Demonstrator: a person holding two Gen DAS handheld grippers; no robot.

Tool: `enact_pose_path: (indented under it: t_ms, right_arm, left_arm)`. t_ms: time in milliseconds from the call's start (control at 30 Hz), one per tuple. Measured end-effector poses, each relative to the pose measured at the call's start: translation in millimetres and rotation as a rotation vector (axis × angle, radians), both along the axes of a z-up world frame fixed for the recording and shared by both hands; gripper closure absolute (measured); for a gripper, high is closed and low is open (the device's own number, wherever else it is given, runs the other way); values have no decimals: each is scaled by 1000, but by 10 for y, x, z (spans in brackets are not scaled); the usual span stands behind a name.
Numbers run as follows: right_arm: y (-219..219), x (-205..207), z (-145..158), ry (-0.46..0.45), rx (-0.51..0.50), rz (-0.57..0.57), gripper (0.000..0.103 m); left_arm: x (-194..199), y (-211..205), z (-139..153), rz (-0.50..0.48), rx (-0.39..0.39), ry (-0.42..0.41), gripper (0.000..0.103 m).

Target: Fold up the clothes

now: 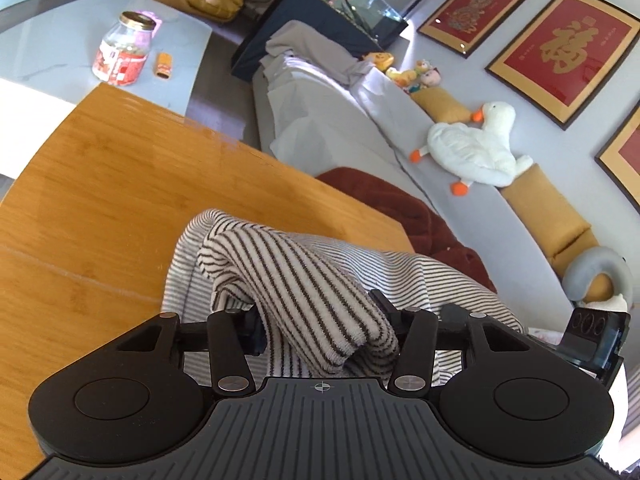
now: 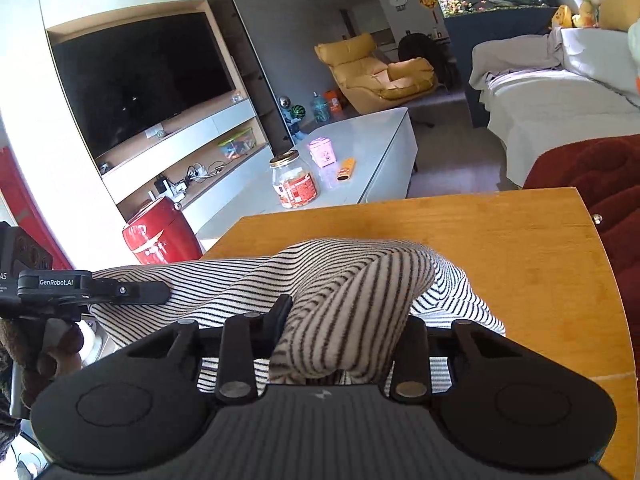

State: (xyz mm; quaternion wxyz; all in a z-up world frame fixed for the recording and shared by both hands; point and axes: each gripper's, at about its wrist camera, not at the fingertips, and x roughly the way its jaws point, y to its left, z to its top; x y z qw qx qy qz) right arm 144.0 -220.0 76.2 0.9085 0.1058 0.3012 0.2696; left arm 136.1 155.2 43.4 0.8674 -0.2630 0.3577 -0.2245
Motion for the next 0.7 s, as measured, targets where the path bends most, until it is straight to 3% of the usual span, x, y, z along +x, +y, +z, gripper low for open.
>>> enact_pose_path:
  t_ms: [233, 333, 433, 500, 600, 700]
  right_arm:
    - [-48, -322, -160, 30, -9, 8, 68]
    - [33, -338, -392, 52, -110, 1, 64]
    - [19, -346, -500, 73, -165, -16, 40]
    - [-87, -372, -412, 54, -175, -42, 15]
    - [-278, -390, -234, 8, -159, -87, 0]
    - [-419, -387, -67, -37, -131, -123, 0]
  left_arm:
    - [-287, 27, -265, -9, 11, 61, 47]
    - [-289, 45, -426, 12, 41, 100, 47]
    - [-308, 103, -424, 41, 59, 110, 45]
    - [-380, 130, -256, 65, 126, 61, 31]
    - [-526, 162, 41, 94, 201, -28, 21]
    - [-640, 124, 286, 89, 175, -106, 14]
